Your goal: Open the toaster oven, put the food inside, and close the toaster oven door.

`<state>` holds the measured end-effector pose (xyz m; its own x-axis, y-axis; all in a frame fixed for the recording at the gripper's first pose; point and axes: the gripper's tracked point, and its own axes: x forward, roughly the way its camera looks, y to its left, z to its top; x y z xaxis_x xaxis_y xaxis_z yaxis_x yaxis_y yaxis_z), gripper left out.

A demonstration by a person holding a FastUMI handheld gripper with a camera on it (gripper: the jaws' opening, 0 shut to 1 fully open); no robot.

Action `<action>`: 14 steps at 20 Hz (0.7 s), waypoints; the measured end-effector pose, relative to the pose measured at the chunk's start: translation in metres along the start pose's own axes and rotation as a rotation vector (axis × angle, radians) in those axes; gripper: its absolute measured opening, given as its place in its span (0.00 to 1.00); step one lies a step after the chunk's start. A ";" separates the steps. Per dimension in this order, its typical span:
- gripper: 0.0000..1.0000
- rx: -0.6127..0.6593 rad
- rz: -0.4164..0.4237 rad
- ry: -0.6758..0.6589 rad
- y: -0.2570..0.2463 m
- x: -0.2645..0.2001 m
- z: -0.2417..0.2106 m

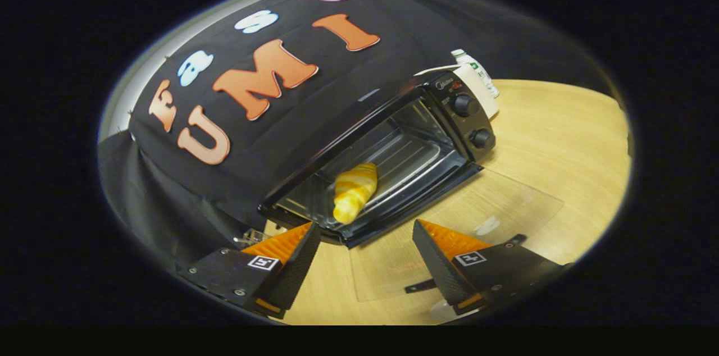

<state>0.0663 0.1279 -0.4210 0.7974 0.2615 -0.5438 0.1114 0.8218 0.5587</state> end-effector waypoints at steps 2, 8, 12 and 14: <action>0.98 -0.087 -0.031 0.023 -0.012 -0.012 -0.009; 0.99 -0.347 -0.117 0.112 -0.048 -0.033 -0.046; 0.99 -0.449 -0.151 0.158 -0.069 -0.043 -0.068; 0.99 -0.492 -0.172 0.179 -0.082 -0.043 -0.075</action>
<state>-0.0216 0.0873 -0.4897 0.6740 0.1496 -0.7234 -0.0934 0.9887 0.1175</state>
